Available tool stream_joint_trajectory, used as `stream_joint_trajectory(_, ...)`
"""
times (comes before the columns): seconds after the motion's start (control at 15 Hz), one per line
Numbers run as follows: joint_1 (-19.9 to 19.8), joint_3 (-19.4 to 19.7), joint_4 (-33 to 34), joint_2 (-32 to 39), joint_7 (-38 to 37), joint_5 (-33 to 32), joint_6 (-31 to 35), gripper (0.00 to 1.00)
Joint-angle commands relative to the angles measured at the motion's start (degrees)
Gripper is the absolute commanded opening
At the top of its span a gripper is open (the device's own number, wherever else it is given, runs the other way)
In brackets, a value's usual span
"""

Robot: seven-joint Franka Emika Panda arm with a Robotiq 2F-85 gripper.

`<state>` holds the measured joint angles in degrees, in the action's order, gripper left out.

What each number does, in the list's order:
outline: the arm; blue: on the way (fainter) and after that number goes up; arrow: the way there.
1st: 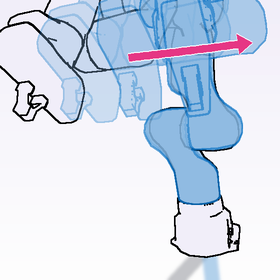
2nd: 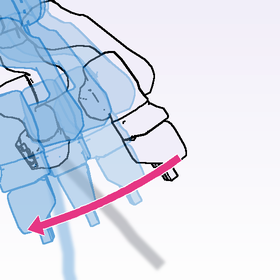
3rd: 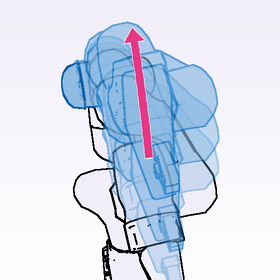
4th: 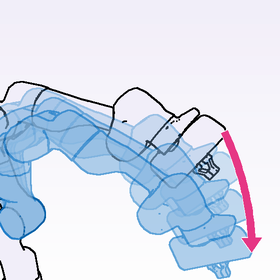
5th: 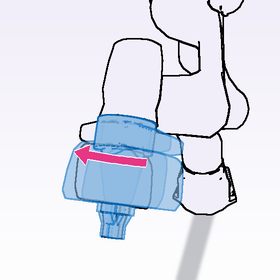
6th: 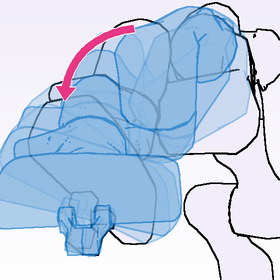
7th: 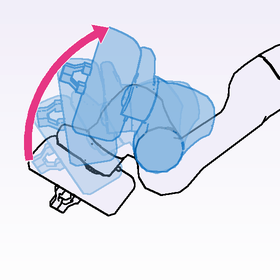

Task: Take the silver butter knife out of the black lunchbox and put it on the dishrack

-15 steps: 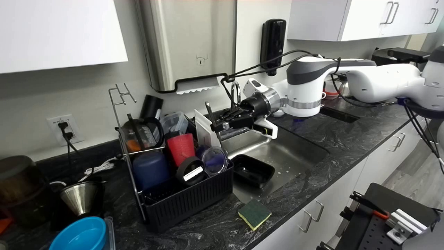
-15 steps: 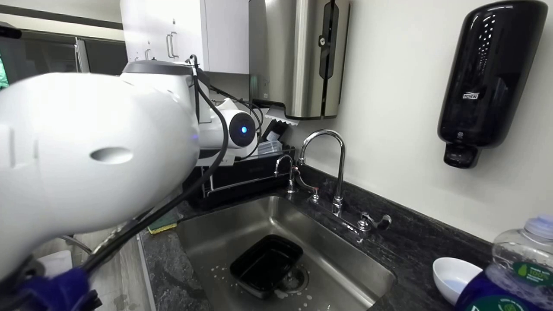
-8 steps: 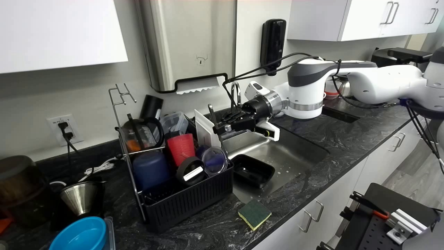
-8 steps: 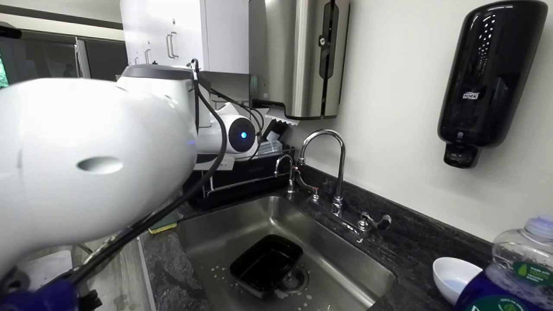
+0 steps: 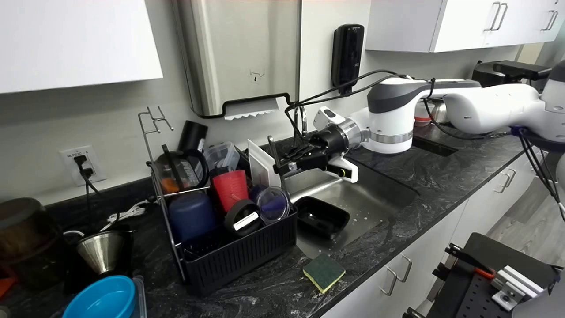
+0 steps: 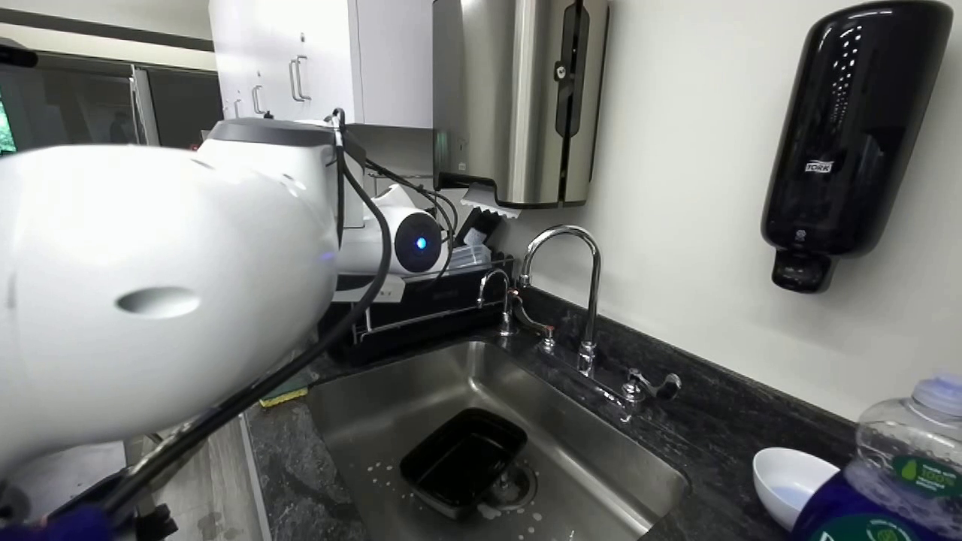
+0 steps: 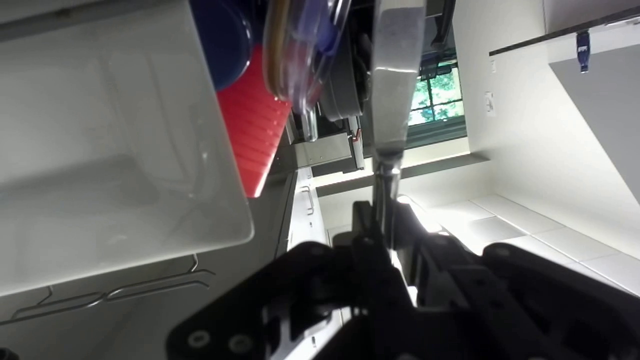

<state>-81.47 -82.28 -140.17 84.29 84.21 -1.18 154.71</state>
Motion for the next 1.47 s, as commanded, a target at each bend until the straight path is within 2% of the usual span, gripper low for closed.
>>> stream_joint_trajectory(0.0, -1.53, 0.46, -0.97, 0.0, 1.84, 0.75, -1.49, 0.03)
stream_joint_trajectory(0.87, -2.03, 1.41, -0.66, 0.0, 1.14, -1.07, -2.43, 0.03)
stream_joint_trajectory(0.93, -2.02, 1.52, -0.62, 0.0, 0.79, -1.48, -2.53, 0.39)
stream_joint_trajectory(1.07, -2.01, 1.77, -0.61, 0.0, 0.65, -1.8, -2.89, 0.46)
stream_joint_trajectory(1.4, -2.16, 1.94, -0.64, 0.0, 0.47, -2.66, -3.44, 0.82)
